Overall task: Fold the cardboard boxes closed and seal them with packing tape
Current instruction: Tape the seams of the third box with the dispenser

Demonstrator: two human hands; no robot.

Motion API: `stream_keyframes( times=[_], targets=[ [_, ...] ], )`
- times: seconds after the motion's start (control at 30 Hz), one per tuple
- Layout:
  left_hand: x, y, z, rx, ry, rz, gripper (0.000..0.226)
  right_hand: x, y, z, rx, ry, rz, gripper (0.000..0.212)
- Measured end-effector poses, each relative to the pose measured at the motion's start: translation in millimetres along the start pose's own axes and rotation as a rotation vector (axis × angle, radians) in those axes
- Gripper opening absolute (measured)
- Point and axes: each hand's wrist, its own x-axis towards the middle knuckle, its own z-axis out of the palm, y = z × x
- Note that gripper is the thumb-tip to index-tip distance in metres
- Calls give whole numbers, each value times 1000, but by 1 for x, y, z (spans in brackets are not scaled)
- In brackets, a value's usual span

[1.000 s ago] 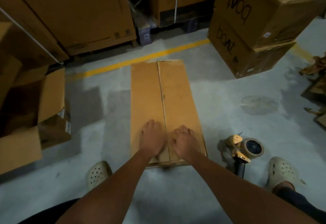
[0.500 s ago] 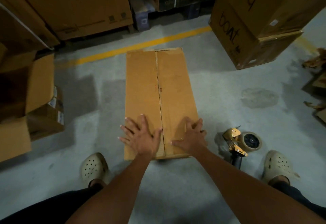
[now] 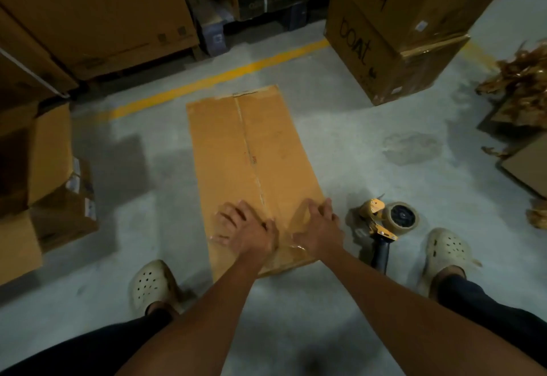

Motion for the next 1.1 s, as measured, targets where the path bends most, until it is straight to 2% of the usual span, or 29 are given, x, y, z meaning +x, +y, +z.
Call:
stream_keyframes(
  times=[0.1, 0.17, 0.3, 0.43, 0.5, 0.6, 0.67, 0.8, 0.9, 1.0, 1.1],
  targets=[
    [-1, 32, 7, 91, 42, 351, 75, 1, 10, -5, 214, 151, -15, 79],
    [-1, 59, 11, 117, 65, 502, 69, 4, 26, -11, 401, 242, 7, 63],
    [11, 102, 18, 180, 133, 622, 63, 16, 80, -26, 658, 346, 203, 40],
    [27, 125, 33, 271, 146, 747, 63, 34, 145, -27, 736, 242, 416, 40],
    [41, 129, 39, 334, 168, 738, 67, 44, 170, -20, 684, 215, 479, 33],
    [63, 137, 41, 313, 201, 614, 65, 59, 194, -8, 602, 132, 549, 27],
    [75, 144, 41, 258, 216, 564, 62, 71, 205, 0, 573, 89, 617, 30],
    [84, 149, 47, 200, 263, 542, 57, 88, 217, 17, 678, 38, 707, 38],
    [84, 145, 49, 165, 304, 557, 55, 101, 221, 27, 829, 11, 780, 40],
    [83, 146, 46, 165, 291, 564, 60, 124, 223, 36, 1163, -23, 822, 52],
    [80, 144, 33, 190, 243, 587, 63, 108, 178, -10, 1447, 23, 850, 31]
  ],
)
